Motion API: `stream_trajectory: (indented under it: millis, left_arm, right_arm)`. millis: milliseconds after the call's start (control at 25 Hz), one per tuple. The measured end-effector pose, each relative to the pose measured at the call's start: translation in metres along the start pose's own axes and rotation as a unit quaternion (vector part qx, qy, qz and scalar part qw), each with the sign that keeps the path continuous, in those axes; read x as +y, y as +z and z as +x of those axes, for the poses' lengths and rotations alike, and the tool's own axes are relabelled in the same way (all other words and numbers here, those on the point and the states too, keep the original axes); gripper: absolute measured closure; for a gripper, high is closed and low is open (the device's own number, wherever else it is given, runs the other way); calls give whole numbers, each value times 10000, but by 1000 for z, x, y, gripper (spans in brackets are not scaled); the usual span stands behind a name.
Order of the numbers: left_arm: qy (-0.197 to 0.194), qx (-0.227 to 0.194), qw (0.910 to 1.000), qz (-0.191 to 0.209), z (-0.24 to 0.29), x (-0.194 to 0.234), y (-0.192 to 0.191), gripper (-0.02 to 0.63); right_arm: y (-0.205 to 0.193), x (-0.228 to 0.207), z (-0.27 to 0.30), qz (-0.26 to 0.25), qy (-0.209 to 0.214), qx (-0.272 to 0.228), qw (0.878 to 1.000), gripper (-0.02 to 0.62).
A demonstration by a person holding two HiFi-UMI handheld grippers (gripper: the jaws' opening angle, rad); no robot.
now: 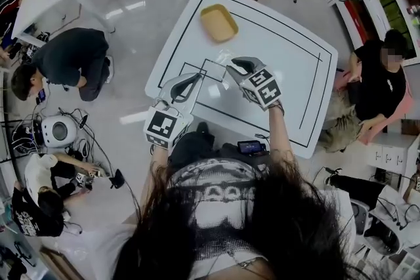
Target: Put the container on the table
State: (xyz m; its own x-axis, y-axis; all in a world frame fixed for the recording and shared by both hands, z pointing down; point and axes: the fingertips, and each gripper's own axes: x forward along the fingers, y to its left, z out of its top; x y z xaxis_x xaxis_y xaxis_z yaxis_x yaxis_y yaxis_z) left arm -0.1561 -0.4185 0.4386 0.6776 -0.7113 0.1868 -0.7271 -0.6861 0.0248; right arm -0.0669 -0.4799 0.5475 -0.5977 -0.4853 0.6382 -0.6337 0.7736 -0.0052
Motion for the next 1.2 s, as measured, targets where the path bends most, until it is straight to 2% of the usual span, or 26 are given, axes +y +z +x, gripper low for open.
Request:
stream_trajectory:
  millis: [240, 480, 720, 840, 1200]
  left_arm:
    - [-66, 15, 10000, 72, -1, -49, 9, 606]
    - [-66, 45, 9998, 164, -8, -103, 9, 606]
    - [76, 18, 9999, 141, -20, -163, 10, 606]
    - [105, -2, 9998, 154, -27, -190, 9, 606]
    - [431, -102, 9990, 58, -81, -264, -1, 606]
  right_arm:
    - [-37, 29, -61, 341, -56, -222, 9992, 497]
    - [-68, 60, -113, 472, -71, -543, 9974, 497]
    - [-99, 78, -165, 403, -62, -703, 9967, 501]
    - [-107, 87, -194, 317, -112, -817, 9961, 534]
    - [-141, 153, -259, 30, 118, -1083, 9940, 549]
